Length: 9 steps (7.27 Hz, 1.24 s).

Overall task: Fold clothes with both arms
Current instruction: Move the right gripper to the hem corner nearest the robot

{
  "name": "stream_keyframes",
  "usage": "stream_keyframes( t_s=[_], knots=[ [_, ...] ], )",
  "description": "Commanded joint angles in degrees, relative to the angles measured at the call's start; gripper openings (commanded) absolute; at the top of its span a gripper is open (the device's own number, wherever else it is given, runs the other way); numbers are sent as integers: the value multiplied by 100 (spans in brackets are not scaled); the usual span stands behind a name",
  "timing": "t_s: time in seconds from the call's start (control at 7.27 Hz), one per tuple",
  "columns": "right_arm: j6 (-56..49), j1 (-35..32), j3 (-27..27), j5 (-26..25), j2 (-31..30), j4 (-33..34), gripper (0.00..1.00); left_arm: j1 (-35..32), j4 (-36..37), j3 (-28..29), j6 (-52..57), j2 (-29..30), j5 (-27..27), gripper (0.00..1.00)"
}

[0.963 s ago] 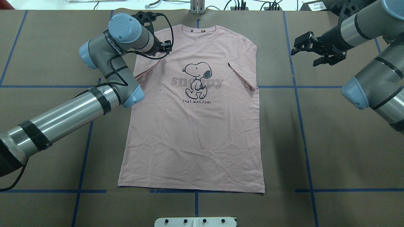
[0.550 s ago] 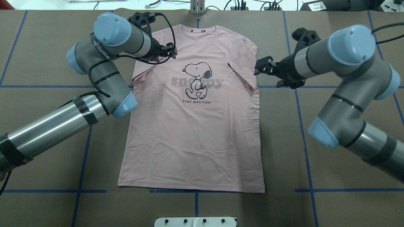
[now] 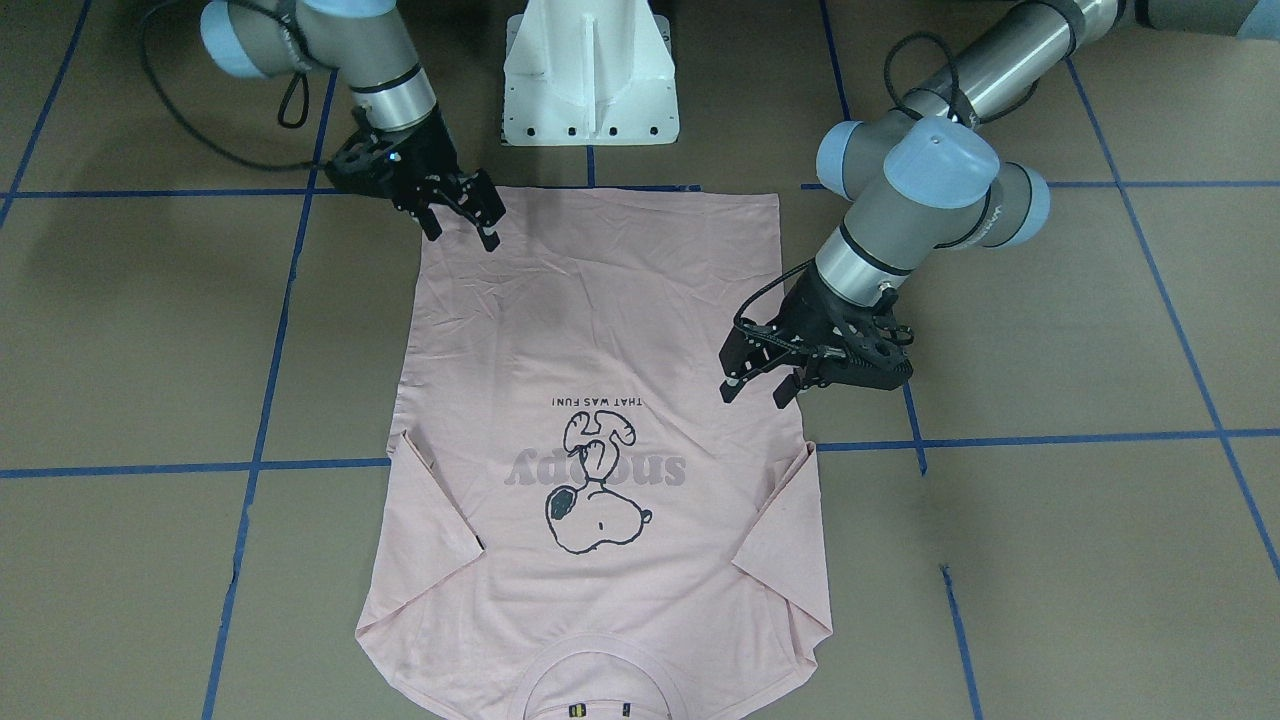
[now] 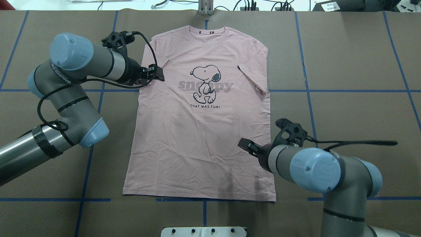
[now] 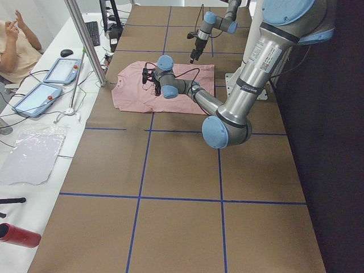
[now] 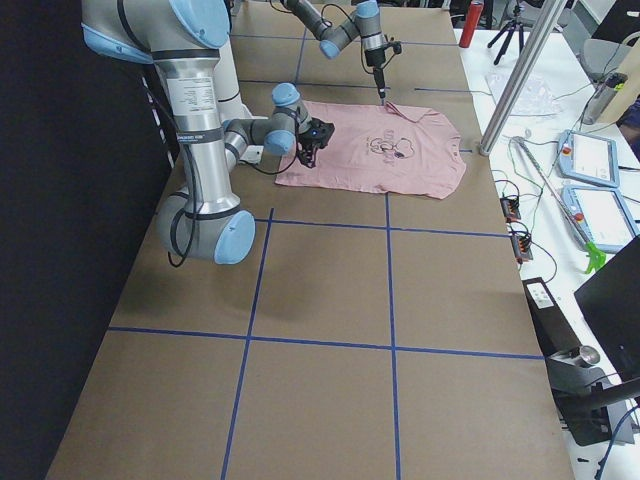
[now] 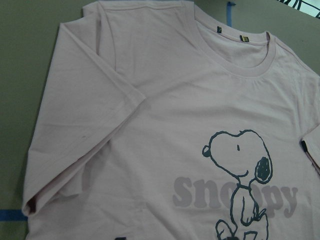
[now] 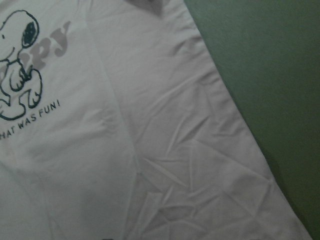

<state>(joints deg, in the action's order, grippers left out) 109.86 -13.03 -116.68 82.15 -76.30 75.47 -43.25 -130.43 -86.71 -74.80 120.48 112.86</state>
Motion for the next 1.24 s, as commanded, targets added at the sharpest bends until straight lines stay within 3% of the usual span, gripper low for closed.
stream_keyframes(
  t_s=[0.0, 0.41, 1.1],
  knots=[
    [806, 931, -197, -698, -104, 680, 85, 27, -26, 49, 18, -33, -1, 76],
    [976, 1136, -127, -885, -341, 750, 75, 62, -44, 128, 10, -33, -10, 77],
    [1090, 1136, -179, -876, -412, 996, 71, 115, -35, 128, -8, -33, -18, 77]
  ],
)
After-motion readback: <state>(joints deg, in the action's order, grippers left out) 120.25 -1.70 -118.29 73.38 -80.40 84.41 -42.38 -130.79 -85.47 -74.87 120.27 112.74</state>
